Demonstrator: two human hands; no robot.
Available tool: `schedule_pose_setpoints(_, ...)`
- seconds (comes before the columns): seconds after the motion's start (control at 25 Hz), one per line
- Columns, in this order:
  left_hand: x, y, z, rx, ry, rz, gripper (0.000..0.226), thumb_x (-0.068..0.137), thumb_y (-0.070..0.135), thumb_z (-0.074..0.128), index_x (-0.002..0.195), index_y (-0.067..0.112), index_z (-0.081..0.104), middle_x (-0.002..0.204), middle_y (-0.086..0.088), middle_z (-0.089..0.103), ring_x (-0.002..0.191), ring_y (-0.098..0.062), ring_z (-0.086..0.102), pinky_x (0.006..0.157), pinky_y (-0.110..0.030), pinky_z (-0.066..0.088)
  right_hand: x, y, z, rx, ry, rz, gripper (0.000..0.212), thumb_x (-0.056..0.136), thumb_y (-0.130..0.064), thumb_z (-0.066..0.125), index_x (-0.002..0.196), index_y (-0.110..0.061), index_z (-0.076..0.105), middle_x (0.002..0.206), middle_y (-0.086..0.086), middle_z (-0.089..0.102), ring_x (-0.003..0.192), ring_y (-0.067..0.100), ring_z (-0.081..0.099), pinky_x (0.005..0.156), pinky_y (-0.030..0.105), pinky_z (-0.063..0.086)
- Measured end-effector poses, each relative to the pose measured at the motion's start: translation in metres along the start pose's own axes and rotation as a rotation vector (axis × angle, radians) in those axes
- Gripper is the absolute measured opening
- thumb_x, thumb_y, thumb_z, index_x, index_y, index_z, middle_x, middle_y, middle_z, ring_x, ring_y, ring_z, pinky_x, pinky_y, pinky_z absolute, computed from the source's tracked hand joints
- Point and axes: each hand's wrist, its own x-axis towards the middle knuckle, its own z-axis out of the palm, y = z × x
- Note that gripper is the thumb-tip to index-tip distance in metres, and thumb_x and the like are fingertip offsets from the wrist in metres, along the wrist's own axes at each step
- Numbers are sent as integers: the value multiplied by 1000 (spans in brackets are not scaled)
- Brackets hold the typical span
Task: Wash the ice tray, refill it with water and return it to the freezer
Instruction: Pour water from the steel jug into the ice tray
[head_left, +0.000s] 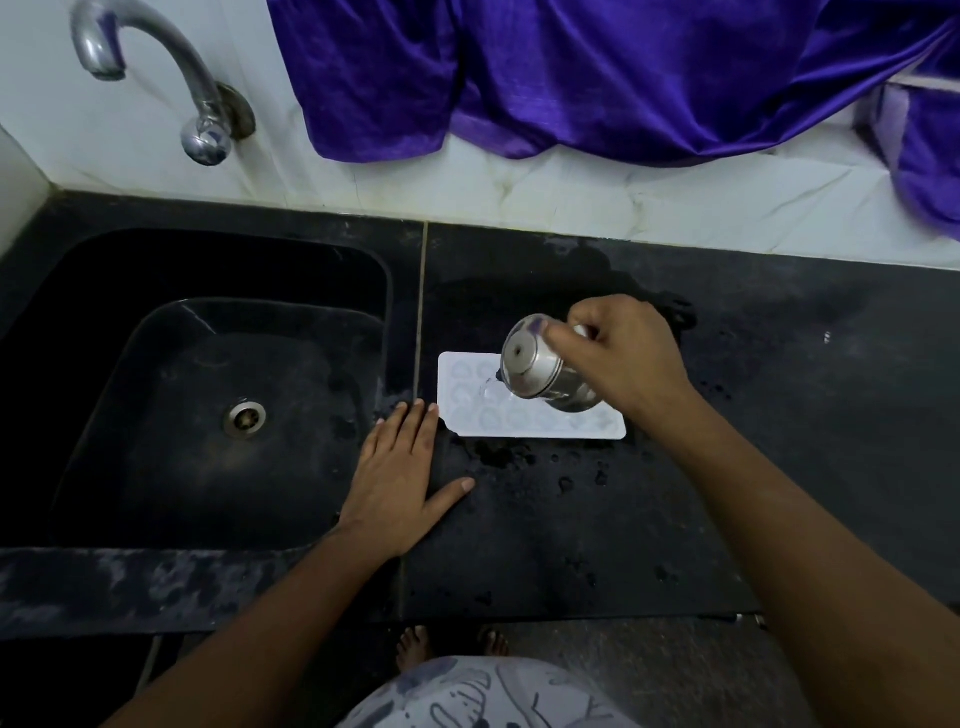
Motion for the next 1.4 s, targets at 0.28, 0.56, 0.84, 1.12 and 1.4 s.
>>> schedule_pose_setpoints(0.28,11,-1,-19,-113,65,-40,79,103,61,49,164,14,33,165,-6,44,152,-26,36,123,-44,31,5,34,12,786,34,356,51,102,-19,62,52,-18,49,51,-4,39,46,9,34,47,21,32)
schedule_pose_setpoints(0.56,64,-4,-43,-364,93,-153,64,107,37,58,162,9,38,161,-11,48,150,-28,38,119,-38,36,54,38,47,872,41,489,44,107,-28,56,65,-13,51,58,1,48,50,13,44,52,28,45)
schedule_pose_setpoints(0.84,96,-15,-48,-357,50,-174,60,107,38,57,160,12,44,153,-8,58,141,-27,53,115,-41,44,104,45,87,990,74,637,37,108,-31,53,80,-8,61,75,5,65,63,15,61,64,28,59)
schedule_pose_setpoints(1.12,90,-21,-45,-278,16,-116,65,106,51,53,157,11,48,154,-7,58,140,-25,51,113,-37,42,124,52,122,1121,122,678,32,108,-28,53,86,-8,65,83,4,69,73,19,67,70,32,59)
schedule_pose_setpoints(1.4,87,-21,-44,-265,19,-94,65,105,53,51,156,12,50,156,-4,57,142,-25,49,117,-38,40,123,64,128,1105,67,672,27,109,-26,50,93,-11,65,92,4,70,81,21,71,70,32,61)
